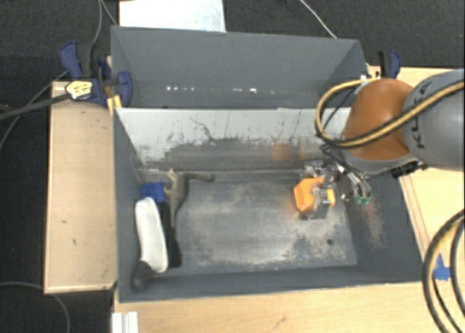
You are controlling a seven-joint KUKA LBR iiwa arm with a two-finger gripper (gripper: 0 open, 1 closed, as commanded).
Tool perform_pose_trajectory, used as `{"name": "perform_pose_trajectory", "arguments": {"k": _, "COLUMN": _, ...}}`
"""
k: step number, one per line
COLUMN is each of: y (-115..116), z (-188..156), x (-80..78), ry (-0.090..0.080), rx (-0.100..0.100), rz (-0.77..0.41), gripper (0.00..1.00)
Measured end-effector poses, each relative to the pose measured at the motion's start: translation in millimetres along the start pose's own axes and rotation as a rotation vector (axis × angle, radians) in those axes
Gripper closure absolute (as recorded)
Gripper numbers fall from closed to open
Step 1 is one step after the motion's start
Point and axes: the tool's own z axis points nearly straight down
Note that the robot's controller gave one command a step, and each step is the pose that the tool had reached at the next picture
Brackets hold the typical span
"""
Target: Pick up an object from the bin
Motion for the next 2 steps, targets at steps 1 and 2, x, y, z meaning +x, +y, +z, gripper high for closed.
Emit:
{"name": "perform_pose_trajectory", "arguments": {"k": 1, "y": 14.6, "z": -70.6, "x": 2.8, "ry": -0.01, "rx": 0.0, "rz": -0.023, "gripper": 1.0}}
{"name": "perform_pose_trajectory", "arguments": {"k": 2, "y": 27.1, "z": -76.5, "x": -1.4, "ry": -0.006, "rx": -0.001, "rz": -0.005, "gripper": 1.0}}
